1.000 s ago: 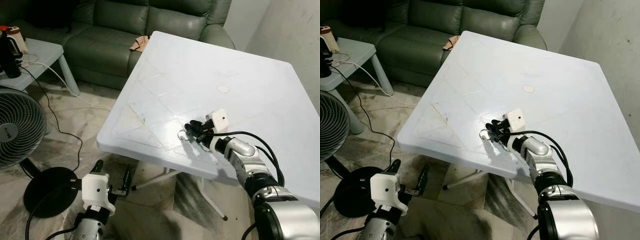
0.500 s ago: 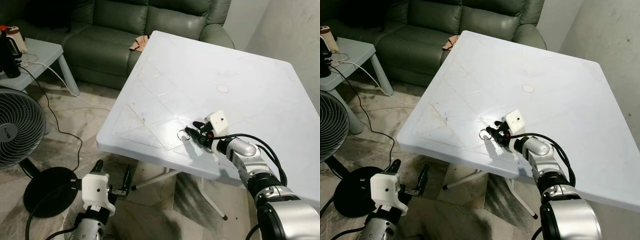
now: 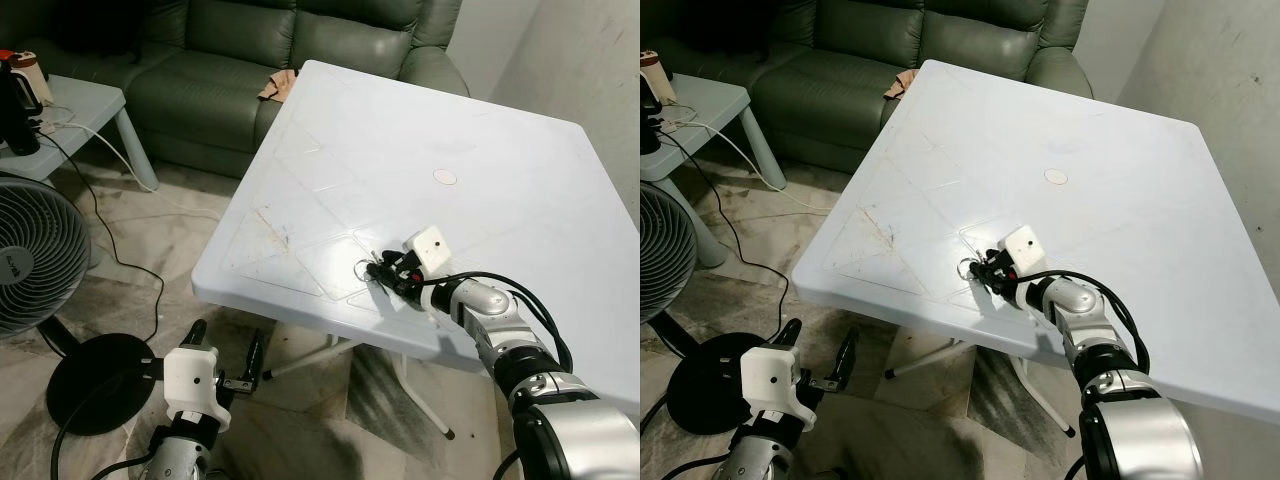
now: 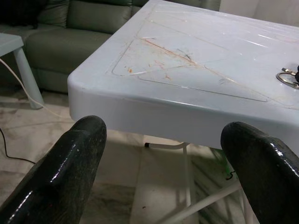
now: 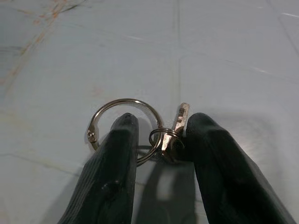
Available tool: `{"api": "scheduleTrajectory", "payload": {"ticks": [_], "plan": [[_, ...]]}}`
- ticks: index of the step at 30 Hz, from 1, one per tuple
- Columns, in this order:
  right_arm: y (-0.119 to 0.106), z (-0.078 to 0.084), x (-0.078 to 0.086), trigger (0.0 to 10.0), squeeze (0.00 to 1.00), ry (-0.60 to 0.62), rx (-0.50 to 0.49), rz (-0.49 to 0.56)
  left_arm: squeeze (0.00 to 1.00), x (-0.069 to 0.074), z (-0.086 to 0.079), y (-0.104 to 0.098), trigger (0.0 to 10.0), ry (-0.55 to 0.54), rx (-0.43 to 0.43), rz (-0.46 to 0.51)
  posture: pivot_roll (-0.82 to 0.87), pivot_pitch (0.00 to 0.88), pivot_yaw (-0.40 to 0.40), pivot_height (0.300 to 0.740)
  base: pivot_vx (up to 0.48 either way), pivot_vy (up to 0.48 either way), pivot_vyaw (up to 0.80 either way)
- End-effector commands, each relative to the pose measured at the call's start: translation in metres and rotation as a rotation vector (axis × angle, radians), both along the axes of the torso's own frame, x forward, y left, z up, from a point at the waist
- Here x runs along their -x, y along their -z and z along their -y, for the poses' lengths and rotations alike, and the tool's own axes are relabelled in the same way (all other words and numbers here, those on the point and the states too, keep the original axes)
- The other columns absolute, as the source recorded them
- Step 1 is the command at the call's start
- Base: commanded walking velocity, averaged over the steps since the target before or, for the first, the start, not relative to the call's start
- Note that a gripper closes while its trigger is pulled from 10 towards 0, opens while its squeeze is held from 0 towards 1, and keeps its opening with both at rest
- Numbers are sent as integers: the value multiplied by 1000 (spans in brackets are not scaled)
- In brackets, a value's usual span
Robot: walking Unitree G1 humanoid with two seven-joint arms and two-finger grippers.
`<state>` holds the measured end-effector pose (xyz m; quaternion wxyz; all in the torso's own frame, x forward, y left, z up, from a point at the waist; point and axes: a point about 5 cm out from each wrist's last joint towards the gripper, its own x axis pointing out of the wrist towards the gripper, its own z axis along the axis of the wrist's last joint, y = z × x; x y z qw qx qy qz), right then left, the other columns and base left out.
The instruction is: Hang keys on a hook
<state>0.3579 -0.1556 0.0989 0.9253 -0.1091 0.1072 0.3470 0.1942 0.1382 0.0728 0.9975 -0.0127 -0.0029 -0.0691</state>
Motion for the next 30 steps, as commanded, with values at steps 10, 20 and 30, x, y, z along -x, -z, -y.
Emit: {"api": "scheduleTrajectory", "payload": {"ticks": [10,20,30], "plan": [[0,7,2,0,0,-17,2,-11,0,-1,1,-4,10000,-3,2,13,47,120,-133,740,0,0,0],[-1,7,1,0,0,-19,-6,-5,0,0,2,-4,10000,-5,7,11,46,125,-134,740,0,0,0],[-3,7,0,0,0,-11,-21,1,0,-2,1,-4,10000,-7,5,12,43,125,-131,740,0,0,0]]}}
